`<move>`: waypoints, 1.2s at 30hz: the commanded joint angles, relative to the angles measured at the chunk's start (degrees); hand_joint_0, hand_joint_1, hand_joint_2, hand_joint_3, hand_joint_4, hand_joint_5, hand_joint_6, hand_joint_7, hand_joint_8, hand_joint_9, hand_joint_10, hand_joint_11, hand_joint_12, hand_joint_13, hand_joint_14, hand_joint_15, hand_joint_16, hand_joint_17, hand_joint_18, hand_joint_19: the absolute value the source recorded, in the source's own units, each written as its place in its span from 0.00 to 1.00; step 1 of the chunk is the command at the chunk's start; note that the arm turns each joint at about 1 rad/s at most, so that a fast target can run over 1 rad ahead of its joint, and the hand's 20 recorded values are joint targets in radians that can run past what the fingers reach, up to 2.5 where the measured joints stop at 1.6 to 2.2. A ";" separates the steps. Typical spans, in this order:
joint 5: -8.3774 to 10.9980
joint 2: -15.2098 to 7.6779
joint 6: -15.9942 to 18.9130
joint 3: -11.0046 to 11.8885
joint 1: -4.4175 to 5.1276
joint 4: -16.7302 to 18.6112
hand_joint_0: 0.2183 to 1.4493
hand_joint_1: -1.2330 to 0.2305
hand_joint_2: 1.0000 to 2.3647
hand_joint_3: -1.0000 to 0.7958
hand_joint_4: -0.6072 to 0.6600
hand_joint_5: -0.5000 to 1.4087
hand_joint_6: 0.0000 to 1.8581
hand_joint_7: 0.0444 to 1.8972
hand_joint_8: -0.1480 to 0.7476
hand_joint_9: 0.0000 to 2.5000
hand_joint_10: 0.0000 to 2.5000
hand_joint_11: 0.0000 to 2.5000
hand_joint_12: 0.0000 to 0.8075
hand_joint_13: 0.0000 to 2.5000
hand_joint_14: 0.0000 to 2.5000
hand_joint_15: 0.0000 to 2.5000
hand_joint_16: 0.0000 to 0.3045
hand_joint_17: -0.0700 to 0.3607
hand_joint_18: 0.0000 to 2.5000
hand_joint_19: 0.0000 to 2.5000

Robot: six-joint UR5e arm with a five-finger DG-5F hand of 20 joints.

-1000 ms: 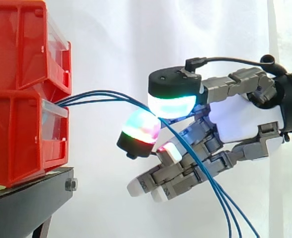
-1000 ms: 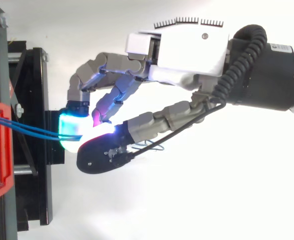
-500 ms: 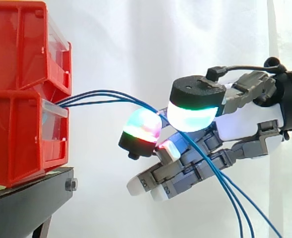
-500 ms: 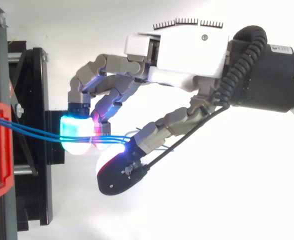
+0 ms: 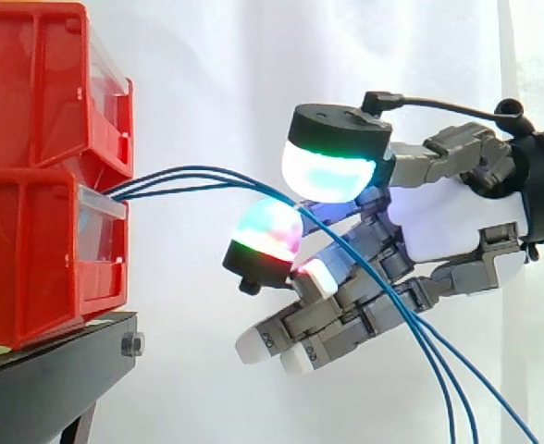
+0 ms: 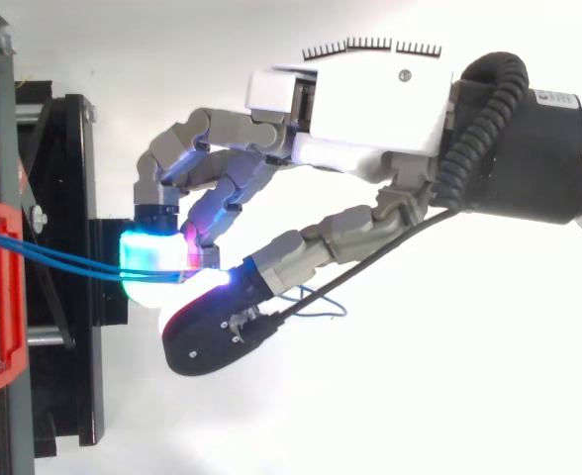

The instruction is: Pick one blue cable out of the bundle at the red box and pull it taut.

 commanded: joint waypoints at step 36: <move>0.35 0.00 -0.01 0.88 0.27 -0.08 0.31 0.30 0.01 0.49 0.58 0.18 0.47 0.53 0.57 0.35 0.01 0.35 0.45 0.16 0.00 0.06 0.18 0.45 0.13 0.06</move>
